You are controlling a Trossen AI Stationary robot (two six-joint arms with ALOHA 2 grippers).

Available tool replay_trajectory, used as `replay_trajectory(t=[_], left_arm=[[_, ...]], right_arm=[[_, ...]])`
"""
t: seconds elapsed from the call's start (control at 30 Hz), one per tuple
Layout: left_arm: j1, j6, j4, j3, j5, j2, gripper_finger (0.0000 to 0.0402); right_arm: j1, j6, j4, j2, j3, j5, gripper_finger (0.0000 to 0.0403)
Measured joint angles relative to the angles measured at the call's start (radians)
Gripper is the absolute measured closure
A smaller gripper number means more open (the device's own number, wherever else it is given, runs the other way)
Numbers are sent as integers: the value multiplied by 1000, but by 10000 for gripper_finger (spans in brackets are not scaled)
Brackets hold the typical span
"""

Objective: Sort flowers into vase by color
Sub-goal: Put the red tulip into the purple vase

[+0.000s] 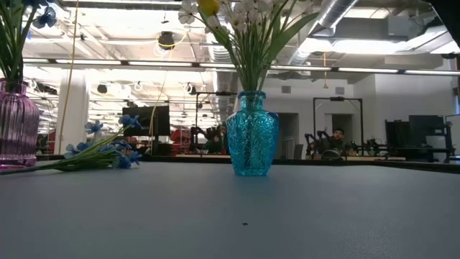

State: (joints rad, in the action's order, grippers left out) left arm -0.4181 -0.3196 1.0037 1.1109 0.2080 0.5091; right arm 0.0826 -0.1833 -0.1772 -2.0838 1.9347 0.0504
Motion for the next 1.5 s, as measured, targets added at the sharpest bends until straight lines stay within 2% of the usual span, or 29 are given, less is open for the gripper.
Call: replay_trajectory(t=[0.2,0.43,0.63,0.8,1.0,1.17,1.37,1.5], left_arm=[[0,20,-53,90,-19,0,285],[0,136,-149,173,-7,0,285],[0,126,-149,249,-6,0,285],[0,147,-129,269,-6,0,285],[0,140,-109,216,-6,0,285],[0,131,-164,132,13,1,285],[0,135,-271,8,-18,58,285],[0,141,-274,-4,-20,123,285]], right_arm=[[0,5,0,0,0,0,373],[0,8,-3,0,0,-1,345],[3,11,-3,0,0,-1,329],[10,11,2,0,0,-5,289],[6,-5,21,2,0,-10,212],[0,-53,29,3,0,-44,162],[-2,-55,45,3,-1,-61,148],[-2,-55,40,3,-1,-61,147]])
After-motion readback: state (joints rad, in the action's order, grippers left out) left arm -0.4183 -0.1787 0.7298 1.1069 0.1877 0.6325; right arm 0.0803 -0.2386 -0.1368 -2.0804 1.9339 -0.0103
